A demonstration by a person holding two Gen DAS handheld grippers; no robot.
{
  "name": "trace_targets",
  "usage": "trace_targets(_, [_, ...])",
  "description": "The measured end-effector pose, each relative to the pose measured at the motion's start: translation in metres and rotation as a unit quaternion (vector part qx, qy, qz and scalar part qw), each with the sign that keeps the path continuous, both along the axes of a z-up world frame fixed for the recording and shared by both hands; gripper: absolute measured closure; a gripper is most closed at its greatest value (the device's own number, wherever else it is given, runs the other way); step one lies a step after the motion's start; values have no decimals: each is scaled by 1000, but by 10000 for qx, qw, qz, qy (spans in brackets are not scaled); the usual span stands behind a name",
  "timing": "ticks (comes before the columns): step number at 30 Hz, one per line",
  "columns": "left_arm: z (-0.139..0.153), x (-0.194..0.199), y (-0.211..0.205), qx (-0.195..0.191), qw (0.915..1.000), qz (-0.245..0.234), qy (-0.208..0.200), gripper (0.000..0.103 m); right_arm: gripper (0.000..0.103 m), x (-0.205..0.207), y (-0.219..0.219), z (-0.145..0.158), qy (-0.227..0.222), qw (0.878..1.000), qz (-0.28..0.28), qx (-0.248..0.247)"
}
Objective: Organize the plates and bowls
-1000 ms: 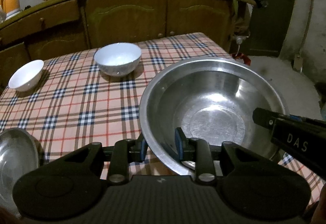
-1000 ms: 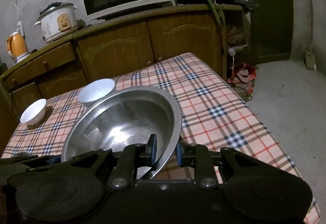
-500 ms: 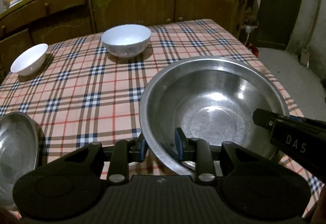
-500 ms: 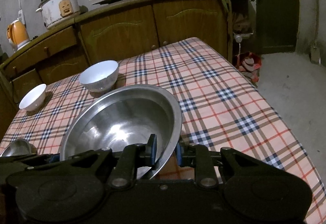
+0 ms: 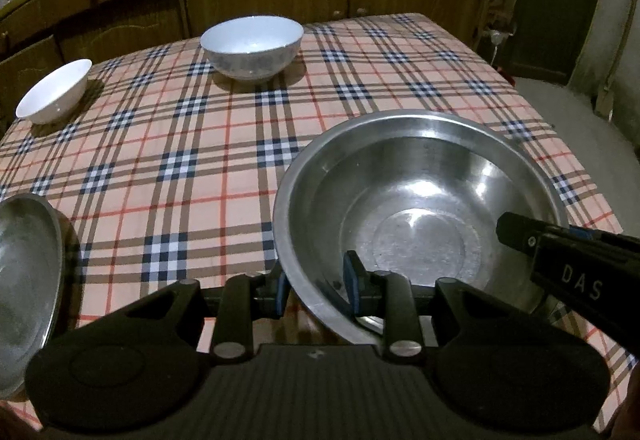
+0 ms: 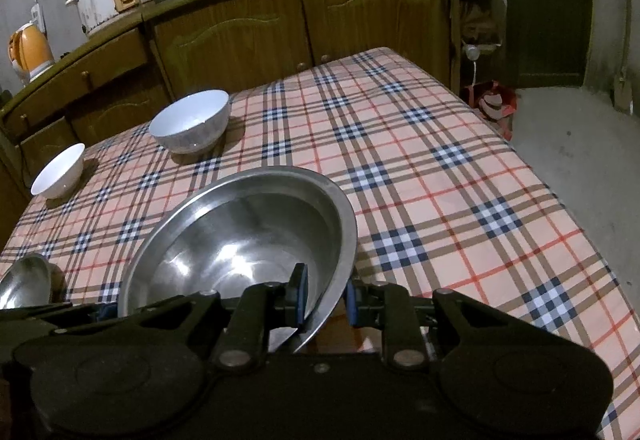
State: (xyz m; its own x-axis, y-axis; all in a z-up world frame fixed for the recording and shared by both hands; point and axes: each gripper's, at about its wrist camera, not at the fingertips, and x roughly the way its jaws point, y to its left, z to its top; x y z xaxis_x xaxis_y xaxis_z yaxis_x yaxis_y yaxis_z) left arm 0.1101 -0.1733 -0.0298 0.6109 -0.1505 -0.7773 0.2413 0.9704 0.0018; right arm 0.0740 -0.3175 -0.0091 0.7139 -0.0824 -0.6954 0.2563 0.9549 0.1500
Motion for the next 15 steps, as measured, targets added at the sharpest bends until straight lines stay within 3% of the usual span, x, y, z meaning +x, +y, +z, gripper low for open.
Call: trace_targets(15, [-13,3,0,74,9999,15,153,74,78,4,-1,-17,193,9998,5,50])
